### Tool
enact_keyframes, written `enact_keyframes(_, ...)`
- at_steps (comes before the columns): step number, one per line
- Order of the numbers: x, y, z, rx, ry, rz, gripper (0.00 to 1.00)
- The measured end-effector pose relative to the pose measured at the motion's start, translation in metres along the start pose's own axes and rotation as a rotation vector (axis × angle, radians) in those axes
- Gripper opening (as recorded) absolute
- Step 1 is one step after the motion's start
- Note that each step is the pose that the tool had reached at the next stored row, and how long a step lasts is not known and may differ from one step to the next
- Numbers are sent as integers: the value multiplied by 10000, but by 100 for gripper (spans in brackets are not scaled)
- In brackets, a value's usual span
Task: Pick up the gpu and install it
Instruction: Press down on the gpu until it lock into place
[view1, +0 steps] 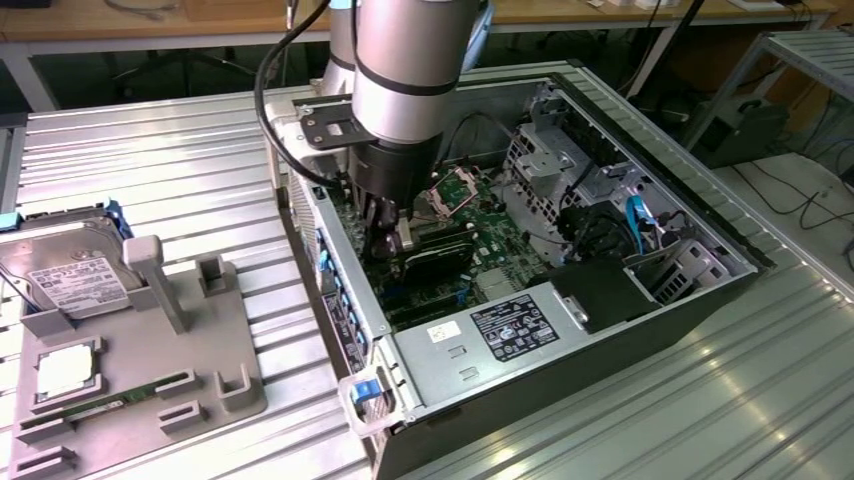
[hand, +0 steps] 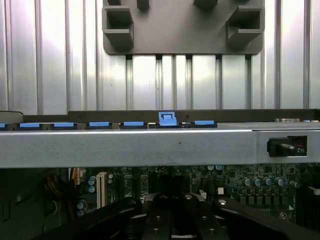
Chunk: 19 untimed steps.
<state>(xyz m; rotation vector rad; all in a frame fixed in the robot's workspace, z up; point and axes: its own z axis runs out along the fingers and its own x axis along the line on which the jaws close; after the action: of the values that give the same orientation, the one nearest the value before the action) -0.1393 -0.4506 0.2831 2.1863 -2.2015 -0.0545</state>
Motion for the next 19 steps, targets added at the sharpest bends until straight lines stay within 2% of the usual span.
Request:
enact_keyframes(3, -39, 0, 13, 1, 62, -1, 11)
enact_keyframes(5, -51, 0, 18, 2, 79, -68, 11)
enact_keyframes(9, -52, -1, 23, 5, 110, -622, 11)
enact_keyframes(11, -52, -1, 26, 7, 123, -736, 11)
enact_keyframes(19, -55, -28, 44, 3, 254, -737, 11)
